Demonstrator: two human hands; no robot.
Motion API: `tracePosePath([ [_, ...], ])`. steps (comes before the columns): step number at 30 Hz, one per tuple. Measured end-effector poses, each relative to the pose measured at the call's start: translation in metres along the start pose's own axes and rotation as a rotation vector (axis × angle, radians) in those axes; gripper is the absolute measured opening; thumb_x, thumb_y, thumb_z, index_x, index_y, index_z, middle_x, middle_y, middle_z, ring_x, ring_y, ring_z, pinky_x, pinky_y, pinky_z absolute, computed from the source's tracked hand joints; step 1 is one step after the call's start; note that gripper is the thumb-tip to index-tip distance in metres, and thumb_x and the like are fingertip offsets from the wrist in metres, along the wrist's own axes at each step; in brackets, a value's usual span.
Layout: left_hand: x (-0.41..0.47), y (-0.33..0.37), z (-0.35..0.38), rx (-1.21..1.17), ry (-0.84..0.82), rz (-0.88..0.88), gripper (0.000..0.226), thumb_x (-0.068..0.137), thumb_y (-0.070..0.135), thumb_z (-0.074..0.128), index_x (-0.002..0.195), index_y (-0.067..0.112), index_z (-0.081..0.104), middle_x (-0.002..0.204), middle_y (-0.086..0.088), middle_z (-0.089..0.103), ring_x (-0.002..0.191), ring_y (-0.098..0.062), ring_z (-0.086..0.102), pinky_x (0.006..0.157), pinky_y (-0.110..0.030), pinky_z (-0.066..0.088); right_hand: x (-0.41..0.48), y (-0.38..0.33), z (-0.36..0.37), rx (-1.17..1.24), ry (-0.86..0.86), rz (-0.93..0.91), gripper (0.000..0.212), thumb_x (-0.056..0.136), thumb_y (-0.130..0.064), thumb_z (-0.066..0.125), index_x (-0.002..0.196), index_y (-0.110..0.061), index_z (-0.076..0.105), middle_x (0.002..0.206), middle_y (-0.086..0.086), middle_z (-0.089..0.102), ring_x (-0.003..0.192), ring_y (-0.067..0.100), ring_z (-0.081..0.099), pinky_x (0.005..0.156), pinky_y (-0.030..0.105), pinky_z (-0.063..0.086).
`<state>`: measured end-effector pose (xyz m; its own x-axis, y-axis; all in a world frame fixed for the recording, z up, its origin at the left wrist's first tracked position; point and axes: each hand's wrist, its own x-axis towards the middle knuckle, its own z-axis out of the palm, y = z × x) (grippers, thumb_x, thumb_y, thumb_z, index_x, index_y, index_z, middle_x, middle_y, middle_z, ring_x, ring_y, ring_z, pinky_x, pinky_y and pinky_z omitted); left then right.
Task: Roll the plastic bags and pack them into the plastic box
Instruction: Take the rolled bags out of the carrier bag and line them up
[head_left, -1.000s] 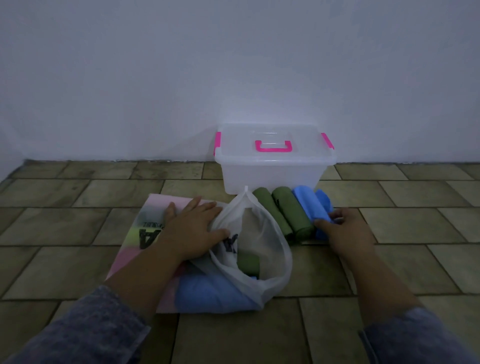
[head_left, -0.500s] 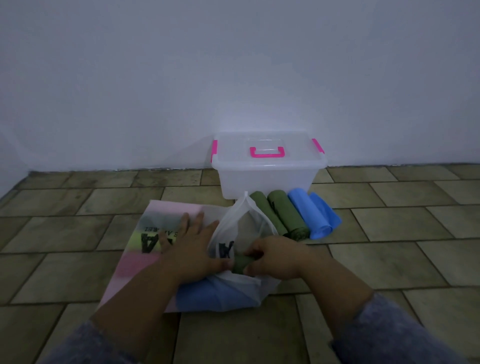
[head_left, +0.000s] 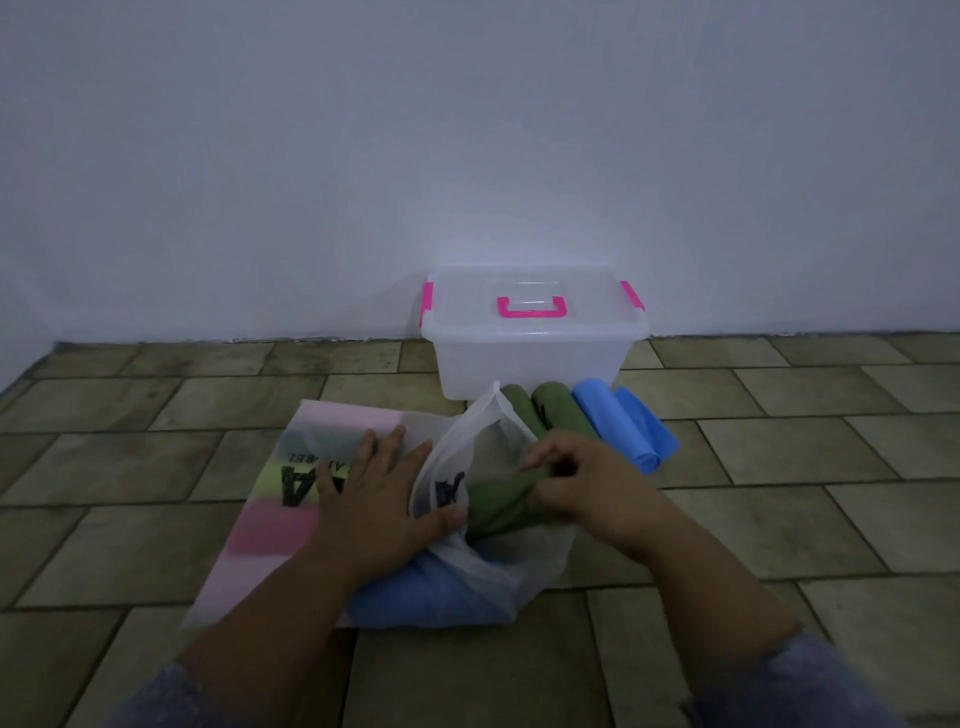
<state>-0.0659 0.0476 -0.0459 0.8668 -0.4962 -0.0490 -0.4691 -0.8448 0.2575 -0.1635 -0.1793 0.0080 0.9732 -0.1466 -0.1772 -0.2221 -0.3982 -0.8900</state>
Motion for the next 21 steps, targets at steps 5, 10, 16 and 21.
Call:
tracePosePath([
  [5,0.002,0.001,0.005,0.044,0.004,-0.004,0.101,0.059,0.094,0.008,0.147,0.046,0.005,0.159,0.01,-0.013,0.144,-0.017,-0.018,0.108,-0.063,-0.011,0.001,0.018,-0.052,0.512,0.371,0.033,0.02,0.079,-0.003,0.058,0.074,-0.021,0.064,0.095,0.014,0.059,0.079,0.027,0.061,0.055,0.032,0.053],
  [10,0.003,0.002,0.004,0.069,0.0,-0.01,0.096,0.063,0.091,0.012,0.147,0.045,0.006,0.159,0.009,-0.013,0.144,-0.019,-0.019,0.108,-0.063,-0.012,0.011,0.034,-0.035,0.521,0.587,-0.047,0.027,0.08,-0.002,0.056,0.074,-0.027,0.065,0.077,0.002,0.065,0.072,0.02,0.062,0.061,0.035,0.053],
  [16,0.0,0.002,0.004,0.021,0.01,-0.007,0.093,0.067,0.087,0.021,0.148,0.044,0.01,0.16,0.009,-0.009,0.144,-0.017,-0.018,0.107,-0.061,-0.015,0.011,0.038,-0.05,0.884,0.816,-0.042,0.023,0.071,-0.006,0.05,0.059,-0.024,0.058,0.064,-0.004,0.059,0.068,0.02,0.055,0.052,0.03,0.048],
  [21,0.002,0.002,0.005,0.054,0.015,-0.006,0.089,0.071,0.086,0.024,0.148,0.044,0.008,0.16,0.009,-0.01,0.144,-0.018,-0.018,0.107,-0.062,-0.013,0.018,0.041,-0.032,0.162,0.742,0.032,0.02,0.074,-0.024,0.073,0.088,-0.028,0.058,0.084,-0.002,0.059,0.073,0.017,0.059,0.059,0.027,0.045],
])
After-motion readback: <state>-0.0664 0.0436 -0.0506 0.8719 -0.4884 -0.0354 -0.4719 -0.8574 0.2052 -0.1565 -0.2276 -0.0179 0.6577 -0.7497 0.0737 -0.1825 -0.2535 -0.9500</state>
